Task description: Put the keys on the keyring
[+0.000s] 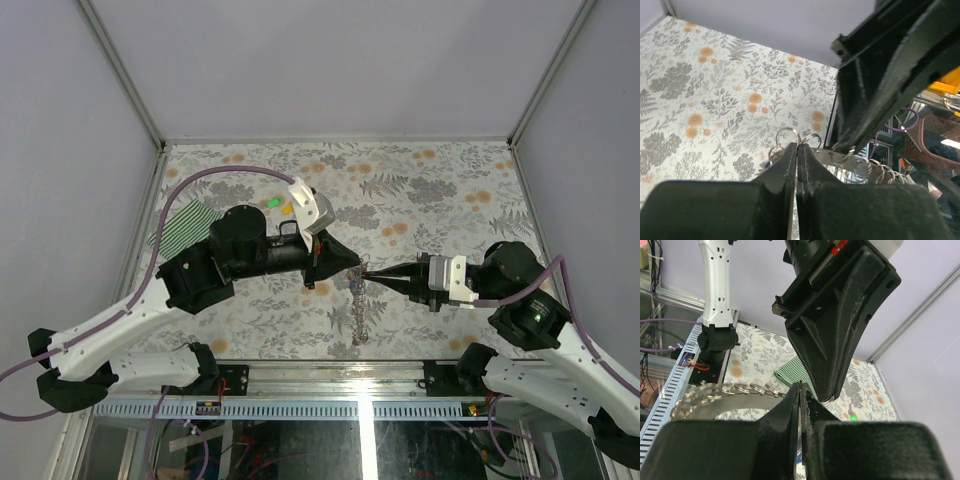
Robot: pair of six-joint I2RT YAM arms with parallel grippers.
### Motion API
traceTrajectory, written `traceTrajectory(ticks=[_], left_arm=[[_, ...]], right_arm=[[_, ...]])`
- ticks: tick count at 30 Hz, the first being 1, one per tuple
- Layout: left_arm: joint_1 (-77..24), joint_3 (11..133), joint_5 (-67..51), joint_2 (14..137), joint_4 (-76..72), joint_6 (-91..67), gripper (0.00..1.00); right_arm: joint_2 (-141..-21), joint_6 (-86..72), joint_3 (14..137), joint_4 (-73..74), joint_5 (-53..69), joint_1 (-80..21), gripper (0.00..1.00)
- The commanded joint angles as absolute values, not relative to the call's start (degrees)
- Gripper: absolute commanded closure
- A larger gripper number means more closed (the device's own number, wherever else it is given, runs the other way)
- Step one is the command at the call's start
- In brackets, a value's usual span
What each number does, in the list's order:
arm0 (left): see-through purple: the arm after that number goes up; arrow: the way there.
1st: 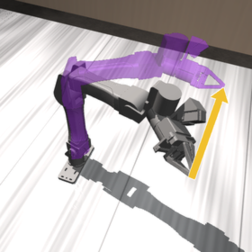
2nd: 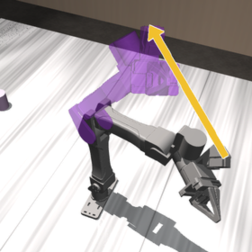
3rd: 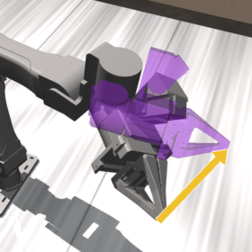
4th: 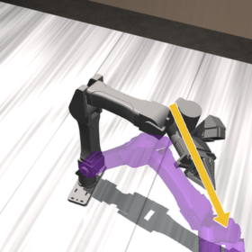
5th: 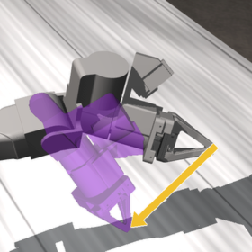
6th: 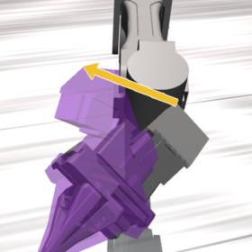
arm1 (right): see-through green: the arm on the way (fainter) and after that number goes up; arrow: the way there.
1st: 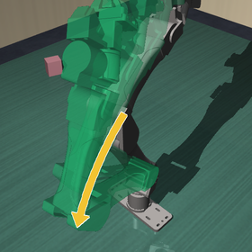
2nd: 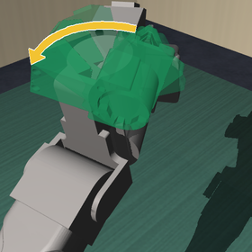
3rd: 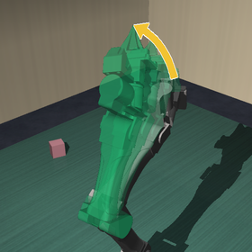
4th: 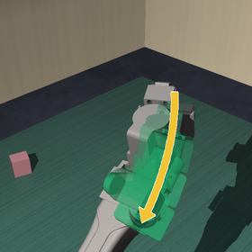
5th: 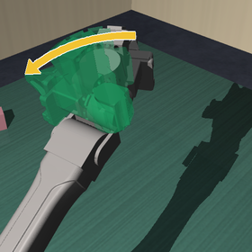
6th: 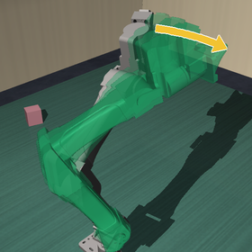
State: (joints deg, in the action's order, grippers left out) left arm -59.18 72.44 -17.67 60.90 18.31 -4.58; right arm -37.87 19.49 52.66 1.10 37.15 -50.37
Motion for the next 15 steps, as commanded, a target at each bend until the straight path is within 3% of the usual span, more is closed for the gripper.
traceTrajectory(ticks=[1, 11, 12, 15], left_arm=[[-58.65, 75.12, -9.76, 61.06, 20.74, -6.04, 1.0], [-57.99, 73.47, -5.65, 58.44, 19.0, -7.58, 1.0], [-58.01, 73.18, -5.68, 58.14, 18.5, -7.56, 0.98], [-57.98, 72.37, -6.83, 57.26, 17.24, -7.16, 0.73]], right_arm=[[-35.35, 20.27, 55.35, -1.86, 36.9, -50.62, 1.0], [-33.07, 19.09, 53.01, -5.01, 33.75, -50.57, 1.0], [-33.17, 19.0, 53.0, -5.01, 33.72, -50.6, 1.0], [-33.47, 18.01, 53.25, -5.54, 33.67, -50.62, 1.0]])
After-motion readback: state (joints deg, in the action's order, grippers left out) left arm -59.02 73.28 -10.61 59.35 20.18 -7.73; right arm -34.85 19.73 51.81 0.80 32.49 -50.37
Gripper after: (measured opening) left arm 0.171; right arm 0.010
